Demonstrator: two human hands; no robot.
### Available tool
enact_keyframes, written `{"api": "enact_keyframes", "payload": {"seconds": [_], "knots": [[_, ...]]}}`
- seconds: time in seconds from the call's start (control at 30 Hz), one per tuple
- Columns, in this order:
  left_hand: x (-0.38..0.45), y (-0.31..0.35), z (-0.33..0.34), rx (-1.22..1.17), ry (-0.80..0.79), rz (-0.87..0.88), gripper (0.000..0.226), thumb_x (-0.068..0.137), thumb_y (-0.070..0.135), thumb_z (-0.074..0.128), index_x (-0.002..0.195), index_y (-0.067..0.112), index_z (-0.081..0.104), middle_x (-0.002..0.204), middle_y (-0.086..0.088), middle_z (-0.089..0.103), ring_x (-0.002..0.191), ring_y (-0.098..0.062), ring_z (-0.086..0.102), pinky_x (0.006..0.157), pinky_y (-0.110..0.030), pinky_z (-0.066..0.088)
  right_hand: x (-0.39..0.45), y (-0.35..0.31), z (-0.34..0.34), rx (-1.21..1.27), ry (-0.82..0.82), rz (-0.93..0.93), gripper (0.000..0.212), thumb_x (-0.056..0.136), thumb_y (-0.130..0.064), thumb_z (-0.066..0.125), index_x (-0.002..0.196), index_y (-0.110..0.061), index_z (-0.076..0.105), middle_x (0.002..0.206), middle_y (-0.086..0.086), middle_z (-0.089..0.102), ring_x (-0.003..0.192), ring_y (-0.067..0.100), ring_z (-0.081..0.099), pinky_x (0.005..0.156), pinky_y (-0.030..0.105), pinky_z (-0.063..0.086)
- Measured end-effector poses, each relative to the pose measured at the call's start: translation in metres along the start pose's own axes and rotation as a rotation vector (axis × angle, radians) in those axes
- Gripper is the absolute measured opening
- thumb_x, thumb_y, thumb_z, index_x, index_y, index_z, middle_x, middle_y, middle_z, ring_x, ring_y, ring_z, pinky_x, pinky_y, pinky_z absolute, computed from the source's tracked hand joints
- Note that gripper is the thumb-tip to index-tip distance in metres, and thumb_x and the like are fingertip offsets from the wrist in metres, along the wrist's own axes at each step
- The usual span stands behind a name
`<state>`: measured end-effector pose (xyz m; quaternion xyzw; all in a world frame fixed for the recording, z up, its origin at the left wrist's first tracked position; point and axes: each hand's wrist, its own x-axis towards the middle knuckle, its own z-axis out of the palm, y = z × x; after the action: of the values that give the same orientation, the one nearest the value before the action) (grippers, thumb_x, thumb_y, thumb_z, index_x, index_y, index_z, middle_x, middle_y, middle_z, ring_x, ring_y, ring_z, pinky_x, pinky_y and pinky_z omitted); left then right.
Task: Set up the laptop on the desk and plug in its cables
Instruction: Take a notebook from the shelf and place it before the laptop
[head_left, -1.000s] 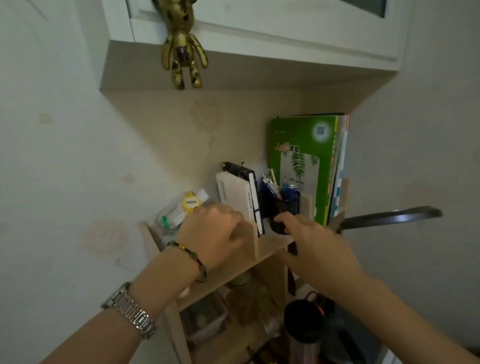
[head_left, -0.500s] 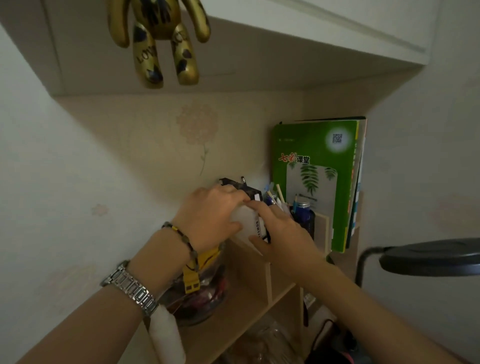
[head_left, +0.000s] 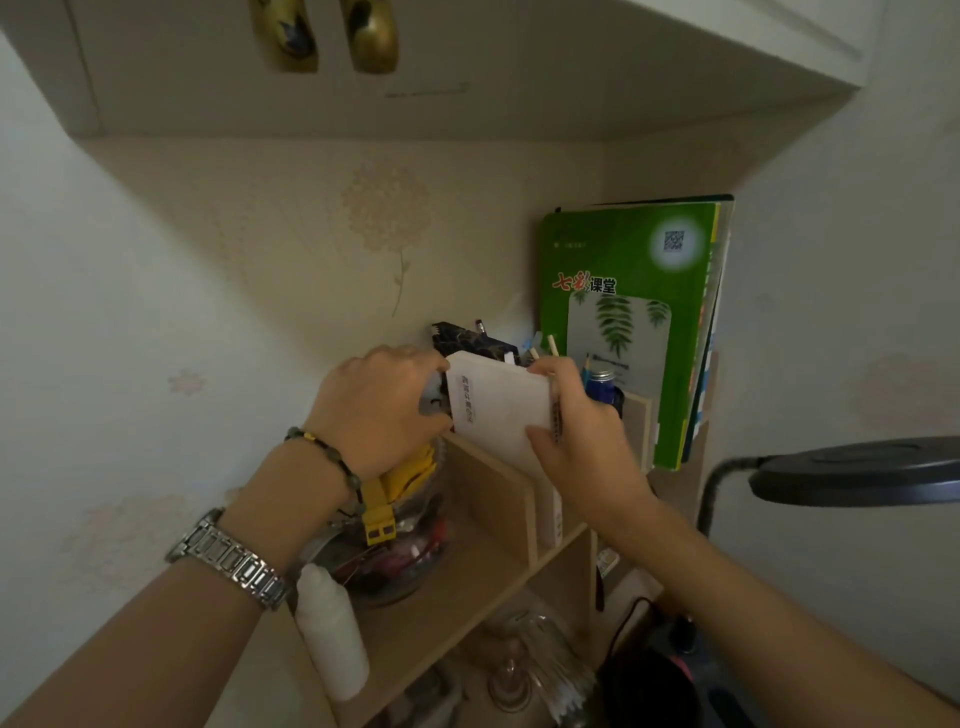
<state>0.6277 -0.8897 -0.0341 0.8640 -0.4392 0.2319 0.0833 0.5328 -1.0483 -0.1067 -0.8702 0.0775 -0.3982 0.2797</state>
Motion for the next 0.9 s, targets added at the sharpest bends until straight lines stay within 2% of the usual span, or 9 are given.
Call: {"api": "enact_keyframes", "payload": {"seconds": [0.1, 0.27, 0.4, 0.47, 0.57, 0.67, 0.73, 0.83, 0.9], "knots": [[-0.008, 0.004, -0.003, -0.056, 0.026, -0.024, 0.039, 0.078, 0.039, 0.061, 0.114, 0.024, 0.057, 0.116, -0.002, 0.063, 0.102, -0.022, 0.057, 0.081, -0.035, 0.048, -0.01, -0.002, -0.018, -0.04, 0.039, -0.037, 0.051, 0.08, -0.004, 0.058, 0.117, -0.028, 0.033, 0.09, 0.0, 0.058, 0.081, 0.022, 0.064, 0.057, 0.034, 0.055], [-0.031, 0.031, -0.002, -0.157, 0.104, -0.033, 0.032, 0.081, 0.046, 0.057, 0.105, 0.027, 0.061, 0.11, 0.003, 0.065, 0.097, -0.018, 0.057, 0.076, -0.031, 0.045, -0.027, -0.016, -0.052, -0.096, 0.102, -0.051, 0.051, 0.08, -0.003, 0.058, 0.118, -0.027, 0.034, 0.093, 0.008, 0.065, 0.078, 0.024, 0.066, 0.061, 0.045, 0.059], [-0.058, 0.068, 0.0, -0.255, 0.142, 0.019, 0.037, 0.081, 0.048, 0.055, 0.111, 0.027, 0.059, 0.11, 0.002, 0.065, 0.098, -0.016, 0.056, 0.079, -0.035, 0.048, -0.047, -0.027, -0.08, -0.119, 0.102, -0.028, 0.047, 0.081, -0.006, 0.06, 0.114, -0.027, 0.034, 0.089, 0.006, 0.065, 0.075, 0.022, 0.065, 0.061, 0.045, 0.059], [-0.074, 0.09, 0.0, -0.306, 0.153, 0.037, 0.043, 0.079, 0.053, 0.052, 0.114, 0.028, 0.057, 0.111, 0.004, 0.064, 0.098, -0.015, 0.056, 0.077, -0.034, 0.049, -0.062, -0.03, -0.095, -0.117, 0.091, -0.016, 0.045, 0.08, -0.008, 0.062, 0.112, -0.024, 0.035, 0.09, 0.003, 0.064, 0.074, 0.018, 0.063, 0.059, 0.037, 0.058], [-0.1, 0.124, 0.004, -0.408, 0.116, 0.038, 0.055, 0.075, 0.064, 0.049, 0.12, 0.032, 0.048, 0.116, 0.01, 0.059, 0.097, -0.008, 0.054, 0.07, -0.024, 0.042, -0.088, -0.032, -0.115, -0.1, 0.071, 0.004, 0.043, 0.08, -0.008, 0.064, 0.111, -0.023, 0.037, 0.093, 0.001, 0.064, 0.069, 0.012, 0.061, 0.049, 0.016, 0.05], [-0.125, 0.158, 0.014, -0.537, 0.057, 0.011, 0.07, 0.067, 0.072, 0.05, 0.126, 0.035, 0.038, 0.124, 0.011, 0.053, 0.101, -0.005, 0.051, 0.074, -0.02, 0.039, -0.118, -0.031, -0.132, -0.058, 0.05, 0.045, 0.043, 0.079, -0.009, 0.064, 0.109, -0.023, 0.038, 0.092, 0.0, 0.065, 0.064, 0.001, 0.057, 0.05, 0.007, 0.045], [-0.14, 0.182, 0.025, -0.613, 0.014, -0.012, 0.08, 0.06, 0.074, 0.053, 0.127, 0.037, 0.032, 0.125, 0.011, 0.05, 0.099, -0.003, 0.047, 0.076, -0.019, 0.038, -0.14, -0.029, -0.141, -0.021, 0.029, 0.082, 0.041, 0.08, -0.012, 0.065, 0.108, -0.025, 0.038, 0.099, -0.002, 0.065, 0.067, -0.001, 0.056, 0.05, 0.004, 0.045], [-0.164, 0.22, 0.041, -0.726, -0.008, -0.048, 0.083, 0.055, 0.073, 0.056, 0.126, 0.042, 0.027, 0.121, 0.018, 0.045, 0.1, 0.002, 0.041, 0.076, -0.011, 0.029, -0.173, -0.024, -0.154, 0.007, 0.009, 0.128, 0.04, 0.081, -0.018, 0.065, 0.106, -0.03, 0.036, 0.099, -0.008, 0.061, 0.069, -0.002, 0.057, 0.051, 0.004, 0.048], [-0.177, 0.248, 0.054, -0.702, 0.017, -0.073, 0.081, 0.058, 0.066, 0.061, 0.126, 0.032, 0.034, 0.121, 0.012, 0.05, 0.105, -0.005, 0.049, 0.08, -0.013, 0.03, -0.193, -0.019, -0.162, 0.015, 0.016, 0.167, 0.04, 0.081, -0.02, 0.066, 0.105, -0.031, 0.036, 0.093, -0.011, 0.059, 0.069, 0.0, 0.06, 0.051, 0.008, 0.051]]}}
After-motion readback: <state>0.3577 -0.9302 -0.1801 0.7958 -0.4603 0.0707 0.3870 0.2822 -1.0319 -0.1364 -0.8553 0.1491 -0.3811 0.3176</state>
